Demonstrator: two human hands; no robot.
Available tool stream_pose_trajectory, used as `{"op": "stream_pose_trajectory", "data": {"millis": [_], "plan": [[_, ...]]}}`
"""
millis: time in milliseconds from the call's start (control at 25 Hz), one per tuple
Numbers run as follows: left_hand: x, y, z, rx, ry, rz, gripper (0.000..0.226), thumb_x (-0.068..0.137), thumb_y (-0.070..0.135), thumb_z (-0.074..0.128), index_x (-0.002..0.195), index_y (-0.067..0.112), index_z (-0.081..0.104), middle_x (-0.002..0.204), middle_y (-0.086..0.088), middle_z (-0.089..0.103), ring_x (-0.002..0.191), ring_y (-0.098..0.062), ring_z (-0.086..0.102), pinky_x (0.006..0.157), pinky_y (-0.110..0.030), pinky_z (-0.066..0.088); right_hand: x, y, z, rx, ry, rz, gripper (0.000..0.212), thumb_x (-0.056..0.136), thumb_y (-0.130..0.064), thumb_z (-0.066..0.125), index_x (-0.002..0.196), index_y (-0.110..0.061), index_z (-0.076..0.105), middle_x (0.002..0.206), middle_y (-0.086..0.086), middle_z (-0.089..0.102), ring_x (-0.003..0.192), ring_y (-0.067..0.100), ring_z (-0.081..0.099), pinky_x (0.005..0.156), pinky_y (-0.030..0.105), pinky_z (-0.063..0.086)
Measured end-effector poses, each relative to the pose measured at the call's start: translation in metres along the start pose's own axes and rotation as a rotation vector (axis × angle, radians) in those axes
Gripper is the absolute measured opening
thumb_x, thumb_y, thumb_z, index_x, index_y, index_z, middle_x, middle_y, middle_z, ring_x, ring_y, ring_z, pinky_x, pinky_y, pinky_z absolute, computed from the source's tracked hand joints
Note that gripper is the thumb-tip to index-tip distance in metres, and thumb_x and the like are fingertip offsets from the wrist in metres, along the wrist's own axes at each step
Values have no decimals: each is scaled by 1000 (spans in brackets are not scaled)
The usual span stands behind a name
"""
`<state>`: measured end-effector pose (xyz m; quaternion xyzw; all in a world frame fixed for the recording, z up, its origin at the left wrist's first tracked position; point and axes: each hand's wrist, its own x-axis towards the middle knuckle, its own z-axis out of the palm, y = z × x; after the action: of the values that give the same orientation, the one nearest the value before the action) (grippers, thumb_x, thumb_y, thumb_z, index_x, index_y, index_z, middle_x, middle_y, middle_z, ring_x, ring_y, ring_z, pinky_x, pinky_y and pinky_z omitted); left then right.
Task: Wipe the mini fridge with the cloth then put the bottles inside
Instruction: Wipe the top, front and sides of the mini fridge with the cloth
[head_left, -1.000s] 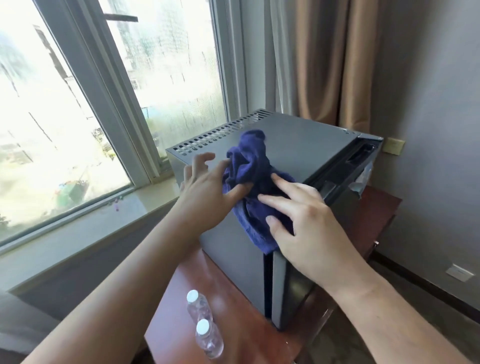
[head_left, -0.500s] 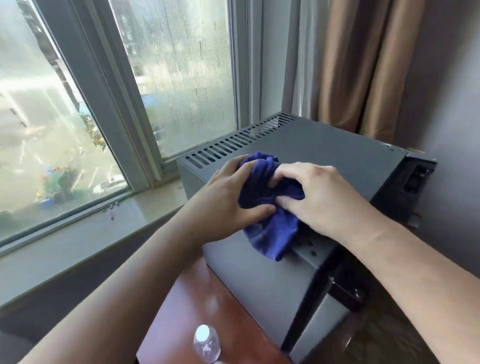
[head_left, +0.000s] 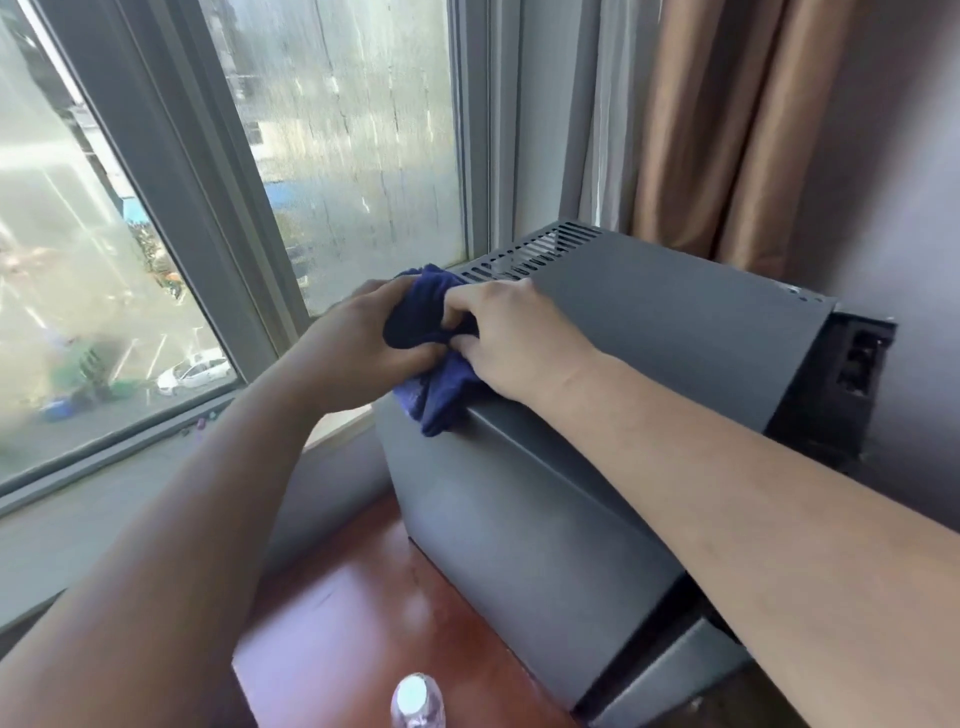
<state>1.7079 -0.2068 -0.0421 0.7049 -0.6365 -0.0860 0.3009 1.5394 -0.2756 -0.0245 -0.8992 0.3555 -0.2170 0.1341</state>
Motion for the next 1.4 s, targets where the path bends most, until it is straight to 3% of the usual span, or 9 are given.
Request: {"op": "stream_pose_trajectory", "data": {"millis": [160, 440, 680, 800, 880, 1000, 1080, 1200, 1400], "plan": [[-26, 44, 21, 2, -24, 111, 59, 81, 40, 75, 137, 38, 55, 127, 13, 57, 112, -11, 59, 99, -32, 47, -60, 29, -31, 63, 9, -9, 12, 85, -23, 68, 95, -27, 72, 98, -5, 75, 100, 22, 66, 93, 33, 51], [-83, 159, 86, 66, -31, 240, 60, 78, 51, 71, 135, 38, 56, 124, 3, 60, 110, -19, 64, 97, -36, 50, -197, 94, -102, 90, 17, 39, 17, 84, -32, 75, 101, -31, 74, 98, -11, 74, 98, 8, 67, 92, 23, 48], [-130, 217, 115, 94, 117, 150, 62, 77, 48, 68, 137, 43, 57, 123, 7, 63, 108, -19, 66, 93, -38, 53, -269, 118, -78, 275, 415, -13, 18, 84, -12, 76, 101, -18, 75, 104, -3, 67, 98, 7, 64, 93, 18, 47], [-156, 234, 126, 137, 121, 176, 59, 75, 41, 73, 132, 46, 59, 122, 9, 63, 103, -17, 67, 89, -33, 54, -302, 118, -56, 434, 543, 66, 15, 83, -7, 77, 96, -14, 74, 95, -3, 64, 88, -1, 62, 82, 5, 41], [-172, 243, 141, 238, 125, 230, 58, 73, 33, 75, 128, 46, 64, 127, 8, 62, 105, -18, 65, 90, -33, 53, -325, 125, -40, 492, 560, 139, 14, 83, -9, 79, 95, -15, 74, 91, -4, 65, 85, 0, 64, 77, 7, 44], [-187, 256, 167, 375, 206, 312, 54, 71, 19, 73, 122, 36, 71, 134, 0, 63, 116, -25, 60, 100, -38, 50, -340, 142, -19, 664, 464, 260, 10, 83, -10, 78, 89, -17, 77, 86, -3, 71, 81, 10, 70, 78, 26, 56], [-197, 257, 184, 442, 203, 334, 54, 72, 17, 66, 123, 33, 71, 137, -3, 63, 123, -23, 57, 104, -36, 48, -348, 144, -16, 1011, 332, 413, 9, 87, -10, 74, 93, -15, 79, 89, 4, 78, 83, 20, 77, 78, 40, 62], [-216, 241, 220, 482, 62, 283, 62, 70, 19, 69, 130, 36, 64, 138, -1, 63, 119, -21, 63, 100, -34, 50, -370, 149, -14, 1368, 109, 675, 19, 96, -2, 62, 101, -12, 77, 88, 3, 79, 73, 7, 74, 72, 37, 60], [-249, 204, 282, 280, -55, 44, 71, 71, 25, 72, 135, 48, 53, 138, 12, 58, 121, -11, 60, 73, -30, 62, -395, 166, 24, 1413, -40, 929, 17, 94, -1, 60, 101, -11, 72, 94, 5, 79, 80, 9, 73, 82, 43, 59]]}}
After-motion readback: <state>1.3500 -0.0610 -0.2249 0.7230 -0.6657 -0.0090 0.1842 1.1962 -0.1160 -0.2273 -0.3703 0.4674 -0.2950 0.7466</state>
